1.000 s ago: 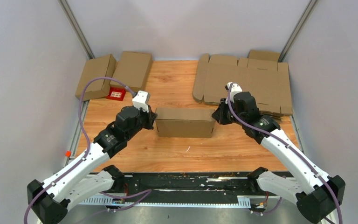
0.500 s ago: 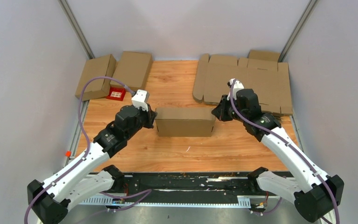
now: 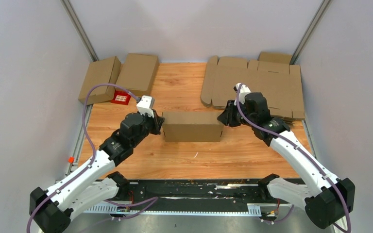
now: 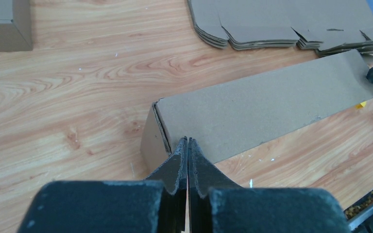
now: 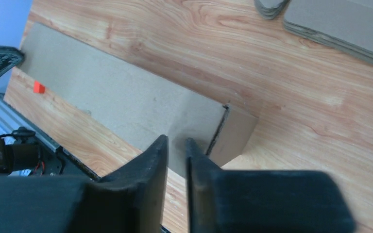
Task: Fold the paper box
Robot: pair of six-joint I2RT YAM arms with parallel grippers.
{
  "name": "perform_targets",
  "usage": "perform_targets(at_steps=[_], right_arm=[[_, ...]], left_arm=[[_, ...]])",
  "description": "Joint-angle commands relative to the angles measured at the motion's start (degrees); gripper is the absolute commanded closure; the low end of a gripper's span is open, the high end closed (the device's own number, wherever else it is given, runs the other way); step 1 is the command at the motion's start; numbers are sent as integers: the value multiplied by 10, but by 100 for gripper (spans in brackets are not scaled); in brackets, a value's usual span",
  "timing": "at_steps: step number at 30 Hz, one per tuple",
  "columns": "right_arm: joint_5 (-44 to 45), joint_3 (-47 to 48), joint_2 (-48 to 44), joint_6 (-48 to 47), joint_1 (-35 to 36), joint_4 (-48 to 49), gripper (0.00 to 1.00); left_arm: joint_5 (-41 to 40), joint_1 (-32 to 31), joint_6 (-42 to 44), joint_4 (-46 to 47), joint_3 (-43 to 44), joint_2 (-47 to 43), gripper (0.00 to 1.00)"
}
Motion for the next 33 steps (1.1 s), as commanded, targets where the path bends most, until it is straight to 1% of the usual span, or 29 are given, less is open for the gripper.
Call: perform_targets(at_steps=[1, 2, 3, 4, 5, 6, 7, 8, 9, 11, 12, 14, 15, 17, 18, 20, 23, 25, 27, 30, 33], right_arm=[[-44, 46, -1, -42, 3, -19, 65], [-51, 54, -3, -48, 3, -18, 56], [-53, 58, -6, -50, 3, -15, 50], [-54, 60, -10, -50, 2, -12, 46], [-52, 57, -13, -46, 3, -9, 43], [-51, 56, -17, -44, 2, -8, 41], [-50, 52, -22, -41, 2, -5, 40], [-48, 44, -27, -40, 2, -2, 37], [-44, 37, -34, -41, 3, 0, 33], [-27, 26, -52, -50, 3, -2, 24], [-14, 20, -64, -52, 2, -1, 19], [2, 9, -91, -51, 3, 8, 9], [3, 3, -113, -50, 2, 15, 6], [6, -4, -142, -44, 3, 24, 5], [8, -5, -156, -42, 3, 25, 5], [7, -9, -180, -38, 2, 23, 5], [6, -7, -211, -39, 3, 10, 5], [19, -4, -236, -45, 3, 0, 6], [60, -8, -259, -52, 3, -7, 6], [87, -22, -281, -54, 3, -8, 4], [84, -31, -283, -51, 3, -2, 4]], left_arm=[[-4, 2, 10, -59, 19, 4, 100], [-3, 2, 23, -75, 36, 0, 100], [-3, 1, 36, -93, 56, -2, 98], [-4, 1, 45, -110, 77, -5, 94], [-4, 1, 56, -125, 98, -6, 84], [4, 1, 71, -138, 118, -6, 70], [19, 1, 87, -147, 136, -3, 52], [38, 2, 103, -153, 151, 1, 40], [58, 1, 121, -150, 160, 7, 31], [102, 1, 149, -137, 178, 32, 5], [121, 2, 158, -139, 198, 57, 1], [154, 0, 173, -156, 260, 120, 0], [172, -2, 185, -169, 289, 154, 0], [212, -17, 221, -201, 349, 220, 0], [234, -28, 246, -223, 379, 260, 0], [260, -50, 305, -264, 432, 309, 0], [243, -68, 389, -338, 508, 381, 0], [224, -69, 408, -395, 568, 433, 0], [219, -70, 418, -439, 610, 475, 0], [232, -84, 453, -475, 628, 507, 0], [208, -95, 474, -484, 628, 528, 0]])
